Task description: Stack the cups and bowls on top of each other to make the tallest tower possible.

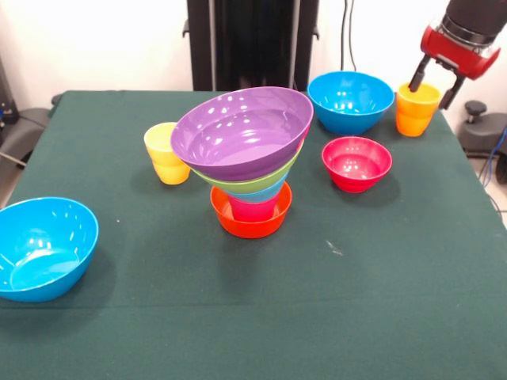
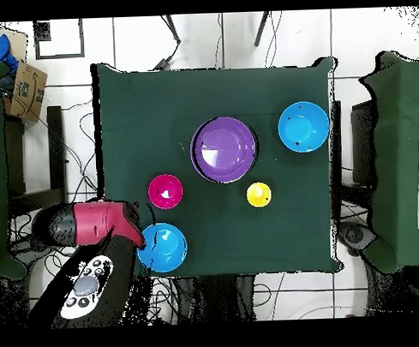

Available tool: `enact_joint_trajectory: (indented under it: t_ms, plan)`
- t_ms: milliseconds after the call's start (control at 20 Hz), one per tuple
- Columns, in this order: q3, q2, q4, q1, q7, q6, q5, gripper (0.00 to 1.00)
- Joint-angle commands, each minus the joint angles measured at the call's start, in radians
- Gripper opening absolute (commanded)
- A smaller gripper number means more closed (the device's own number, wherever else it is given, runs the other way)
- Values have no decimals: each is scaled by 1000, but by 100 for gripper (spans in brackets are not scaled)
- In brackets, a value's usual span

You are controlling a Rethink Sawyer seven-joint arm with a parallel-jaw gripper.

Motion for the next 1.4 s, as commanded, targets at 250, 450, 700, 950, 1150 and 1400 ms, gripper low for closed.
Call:
enact_joint_trajectory:
  t_ms: [250, 450, 700, 950, 1150, 1400]
  plan:
    - [48, 49, 25, 33, 255, -46, 87, 100]
    - [43, 55, 29, 44, 256, -44, 105, 100]
    - [36, 57, 28, 49, 239, -32, 117, 100]
    - [44, 55, 48, 45, 224, -75, 128, 100]
    - [53, 57, 64, 44, 219, -114, 136, 100]
    - [70, 54, 86, 39, 207, -163, 151, 100]
